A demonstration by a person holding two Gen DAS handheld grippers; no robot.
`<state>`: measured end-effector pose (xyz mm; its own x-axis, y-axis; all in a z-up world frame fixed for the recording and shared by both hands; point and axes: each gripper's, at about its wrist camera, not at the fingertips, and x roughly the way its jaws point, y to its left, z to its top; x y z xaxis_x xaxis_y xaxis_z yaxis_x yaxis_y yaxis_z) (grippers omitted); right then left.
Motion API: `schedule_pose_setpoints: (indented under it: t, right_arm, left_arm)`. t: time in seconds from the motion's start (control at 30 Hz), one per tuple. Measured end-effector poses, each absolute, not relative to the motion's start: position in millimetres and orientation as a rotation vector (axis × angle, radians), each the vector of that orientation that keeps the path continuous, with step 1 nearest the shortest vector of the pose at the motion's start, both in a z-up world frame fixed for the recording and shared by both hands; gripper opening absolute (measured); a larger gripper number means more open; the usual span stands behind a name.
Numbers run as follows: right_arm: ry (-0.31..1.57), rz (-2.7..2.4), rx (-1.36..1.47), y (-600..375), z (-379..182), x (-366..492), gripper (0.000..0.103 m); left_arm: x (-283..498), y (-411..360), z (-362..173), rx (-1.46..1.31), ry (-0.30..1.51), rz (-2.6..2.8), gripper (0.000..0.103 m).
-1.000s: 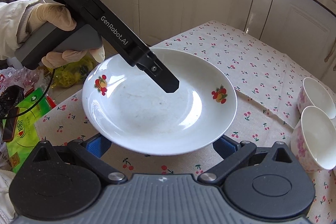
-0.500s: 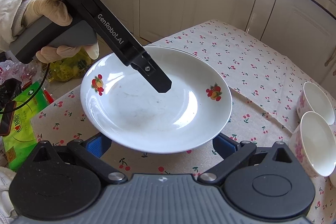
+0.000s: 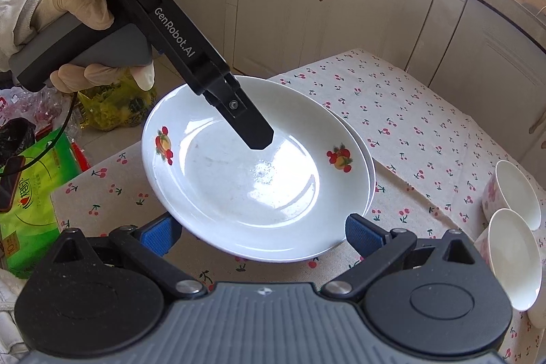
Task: Organize plates and bowls
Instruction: 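Lower the fruit-decal plate onto the plate stack with the left gripper, then open the left gripper and withdraw it from the plate stack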
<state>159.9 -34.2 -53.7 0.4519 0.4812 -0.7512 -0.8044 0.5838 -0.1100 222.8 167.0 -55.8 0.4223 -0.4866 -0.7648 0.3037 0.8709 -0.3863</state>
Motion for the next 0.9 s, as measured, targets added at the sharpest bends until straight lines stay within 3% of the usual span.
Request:
schedule_pose_setpoints:
  t: [0.9]
  right_arm:
    - [0.723,0.751,-0.358,-75.9,-44.2,154.2,0.103]
  left_arm:
    - [207.8,156.3,-46.4,-0.091,1.019,-0.441,0.097]
